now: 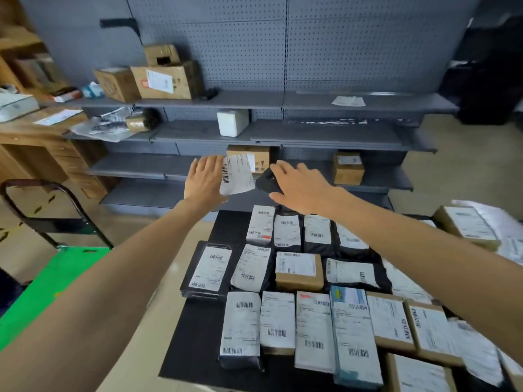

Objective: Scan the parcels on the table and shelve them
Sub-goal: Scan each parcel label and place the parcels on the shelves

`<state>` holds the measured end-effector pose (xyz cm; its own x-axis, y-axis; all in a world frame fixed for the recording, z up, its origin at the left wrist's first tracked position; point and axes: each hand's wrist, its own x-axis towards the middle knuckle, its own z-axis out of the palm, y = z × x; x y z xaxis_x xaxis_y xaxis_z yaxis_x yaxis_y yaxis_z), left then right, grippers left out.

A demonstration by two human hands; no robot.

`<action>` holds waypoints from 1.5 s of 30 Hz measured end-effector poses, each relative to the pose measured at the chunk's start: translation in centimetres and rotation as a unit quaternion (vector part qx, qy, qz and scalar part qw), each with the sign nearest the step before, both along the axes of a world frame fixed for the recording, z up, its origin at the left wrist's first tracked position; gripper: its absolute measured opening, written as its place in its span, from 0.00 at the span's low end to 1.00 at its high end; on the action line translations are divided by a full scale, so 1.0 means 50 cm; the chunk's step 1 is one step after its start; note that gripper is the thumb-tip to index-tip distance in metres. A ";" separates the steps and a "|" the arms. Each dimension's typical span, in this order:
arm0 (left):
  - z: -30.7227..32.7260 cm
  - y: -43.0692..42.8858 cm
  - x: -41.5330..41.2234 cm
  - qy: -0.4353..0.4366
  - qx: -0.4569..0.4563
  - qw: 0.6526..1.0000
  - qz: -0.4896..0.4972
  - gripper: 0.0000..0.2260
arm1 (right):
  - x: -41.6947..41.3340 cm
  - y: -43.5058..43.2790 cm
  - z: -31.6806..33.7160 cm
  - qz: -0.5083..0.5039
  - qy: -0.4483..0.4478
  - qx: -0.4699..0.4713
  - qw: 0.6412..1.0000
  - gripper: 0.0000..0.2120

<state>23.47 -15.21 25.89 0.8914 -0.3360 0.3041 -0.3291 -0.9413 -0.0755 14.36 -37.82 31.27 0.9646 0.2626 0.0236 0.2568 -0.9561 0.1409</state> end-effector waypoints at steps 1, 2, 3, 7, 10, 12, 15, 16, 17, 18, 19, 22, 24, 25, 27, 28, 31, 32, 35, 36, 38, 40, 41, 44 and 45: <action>0.001 0.000 -0.002 -0.001 0.003 1.000 -0.006 0.46 | -0.005 0.007 0.000 0.000 -0.004 -0.003 1.000 0.31; 0.002 0.001 -0.004 -0.002 0.005 1.000 -0.012 0.46 | -0.010 0.014 0.000 0.002 -0.009 -0.007 1.000 0.31; 0.003 0.003 -0.006 -0.003 0.006 1.000 -0.015 0.46 | -0.014 0.022 0.001 0.005 -0.013 -0.011 1.000 0.31; 0.004 0.015 -0.007 -0.006 -0.011 1.000 -0.027 0.47 | -0.028 0.059 0.005 0.032 -0.014 -0.043 0.998 0.32; 0.007 0.025 -0.007 0.003 -0.017 0.999 -0.032 0.47 | -0.029 0.077 0.011 0.037 -0.027 -0.068 0.997 0.31; 0.009 0.032 -0.008 0.013 -0.015 1.000 -0.023 0.48 | -0.032 0.085 0.012 0.037 -0.026 -0.075 0.996 0.32; 0.015 0.039 -0.016 0.036 -0.019 0.999 0.001 0.49 | -0.042 0.093 0.013 0.040 -0.017 -0.079 0.996 0.32; 0.018 0.041 -0.020 0.045 -0.019 0.999 0.005 0.49 | -0.047 0.095 0.015 0.041 -0.015 -0.079 0.996 0.32; 0.020 0.043 -0.025 0.051 -0.017 0.999 0.007 0.48 | -0.051 0.097 0.016 0.041 -0.014 -0.079 0.996 0.32; 0.022 0.044 -0.029 0.054 -0.017 0.998 0.007 0.48 | -0.057 0.099 0.018 0.041 -0.015 -0.081 0.996 0.31; 0.025 0.045 -0.035 0.055 -0.018 0.998 0.005 0.47 | -0.062 0.100 0.018 0.041 -0.017 -0.085 0.995 0.31; 0.027 0.046 -0.047 0.056 -0.022 0.998 -0.003 0.47 | -0.080 0.103 0.017 0.036 -0.018 -0.087 0.995 0.31; 0.021 0.043 -0.056 0.056 -0.022 0.998 -0.013 0.46 | -0.093 0.099 0.011 0.023 -0.016 -0.066 0.997 0.31; 0.017 0.040 -0.061 0.058 -0.024 0.998 -0.020 0.46 | -0.100 0.094 0.005 0.013 -0.012 -0.050 0.999 0.31; 0.002 0.030 -0.072 0.070 -0.028 0.997 -0.035 0.47 | -0.117 0.077 -0.015 -0.009 -0.002 -0.019 1.000 0.31; -0.010 0.024 -0.078 0.074 -0.032 0.996 -0.045 0.47 | -0.128 0.066 -0.030 -0.020 0.001 -0.006 1.000 0.31; -0.059 -0.002 -0.107 0.093 -0.048 0.992 -0.074 0.48 | -0.172 0.024 -0.091 -0.074 0.015 0.035 0.997 0.30; -0.078 -0.014 -0.118 0.107 -0.048 0.990 -0.079 0.48 | -0.193 0.009 -0.113 -0.093 0.024 0.049 0.994 0.30; -0.136 -0.058 -0.164 0.158 -0.045 0.982 -0.094 0.48 | -0.274 -0.037 -0.179 -0.152 0.058 0.079 0.983 0.30; -0.154 -0.076 -0.180 0.172 -0.045 0.979 -0.103 0.48 | -0.304 -0.054 -0.197 -0.174 0.071 0.085 0.979 0.30; -0.182 -0.117 -0.217 0.188 -0.038 0.973 -0.128 0.48 | -0.370 -0.092 -0.226 -0.219 0.098 0.096 0.966 0.32; -0.199 -0.165 -0.254 0.197 -0.030 0.967 -0.158 0.48 | -0.439 -0.136 -0.246 -0.258 0.110 0.100 0.954 0.34; -0.202 -0.194 -0.274 0.203 -0.025 0.963 -0.175 0.47 | -0.475 -0.160 -0.252 -0.277 0.112 0.105 0.949 0.34; -0.195 -0.297 -0.339 0.203 -0.015 0.950 -0.235 0.47 | -0.586 -0.235 -0.251 -0.333 0.107 0.116 0.930 0.34; -0.189 -0.336 -0.364 0.201 -0.013 0.946 -0.255 0.46 | -0.625 -0.260 -0.248 -0.350 0.103 0.119 0.924 0.34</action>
<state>5.27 -32.03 16.45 0.6615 -0.7498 -0.0107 -0.7373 -0.6529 0.1736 -16.88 -50.82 18.85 0.8869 -0.4152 -0.2023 -0.4371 -0.8961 -0.0769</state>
